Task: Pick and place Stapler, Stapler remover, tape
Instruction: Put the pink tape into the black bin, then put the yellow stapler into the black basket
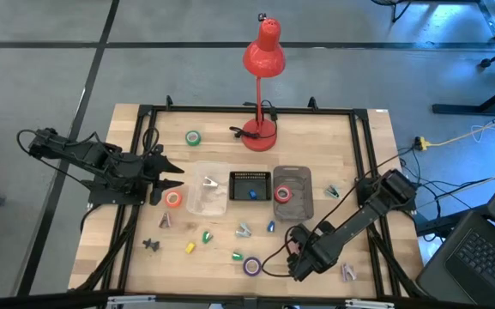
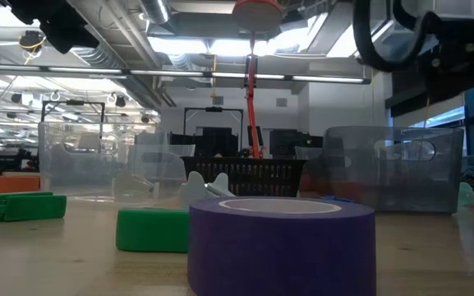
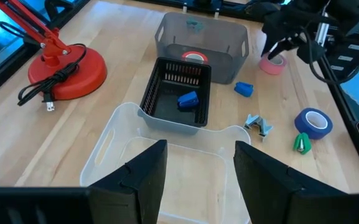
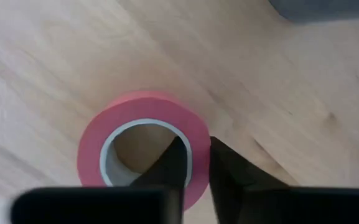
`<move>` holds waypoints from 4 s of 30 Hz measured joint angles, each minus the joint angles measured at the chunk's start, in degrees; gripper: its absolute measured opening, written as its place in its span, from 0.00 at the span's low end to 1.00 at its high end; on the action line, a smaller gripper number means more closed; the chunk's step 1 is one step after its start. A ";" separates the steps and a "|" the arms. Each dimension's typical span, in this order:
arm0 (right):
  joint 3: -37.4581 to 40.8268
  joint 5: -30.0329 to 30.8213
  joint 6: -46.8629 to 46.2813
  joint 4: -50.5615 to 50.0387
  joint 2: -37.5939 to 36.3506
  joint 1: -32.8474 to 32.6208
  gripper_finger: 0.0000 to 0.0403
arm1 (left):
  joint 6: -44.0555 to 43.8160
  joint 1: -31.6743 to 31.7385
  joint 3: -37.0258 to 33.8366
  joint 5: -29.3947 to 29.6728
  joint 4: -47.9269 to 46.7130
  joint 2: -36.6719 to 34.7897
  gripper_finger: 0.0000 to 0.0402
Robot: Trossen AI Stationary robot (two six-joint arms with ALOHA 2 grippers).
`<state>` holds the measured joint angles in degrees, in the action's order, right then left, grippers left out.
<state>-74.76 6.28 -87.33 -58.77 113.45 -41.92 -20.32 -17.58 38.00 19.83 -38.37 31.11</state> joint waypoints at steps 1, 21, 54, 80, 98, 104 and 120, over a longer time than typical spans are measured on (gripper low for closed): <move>-0.44 -0.07 0.24 -0.61 0.02 -0.22 0.09 | 0.01 0.00 0.00 0.00 0.00 -0.01 0.44; -20.58 19.38 40.58 -31.06 -0.94 15.63 0.08 | 0.56 0.00 0.00 1.08 0.10 0.01 0.44; 25.36 -1.00 62.25 17.80 -32.38 43.46 0.08 | 5.05 0.07 -0.02 4.68 -0.55 -0.10 0.44; 26.88 -1.61 60.90 24.45 -30.55 46.11 0.44 | 5.05 0.07 -0.02 5.89 0.07 -0.10 0.44; 18.66 -2.02 57.17 40.47 -33.35 24.76 0.66 | -1.79 0.04 -0.02 -7.23 -0.39 0.39 0.44; 18.64 2.59 54.87 44.36 -33.35 18.09 0.67 | -11.46 -0.65 -0.02 -10.88 -0.44 5.29 0.44; 18.64 7.68 50.18 42.08 -33.38 14.85 0.67 | -46.90 -18.72 -0.04 -12.21 4.61 35.61 0.44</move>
<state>-56.12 13.96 -37.15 -16.69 80.07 -27.07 -67.21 -36.30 37.95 7.62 -33.76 66.71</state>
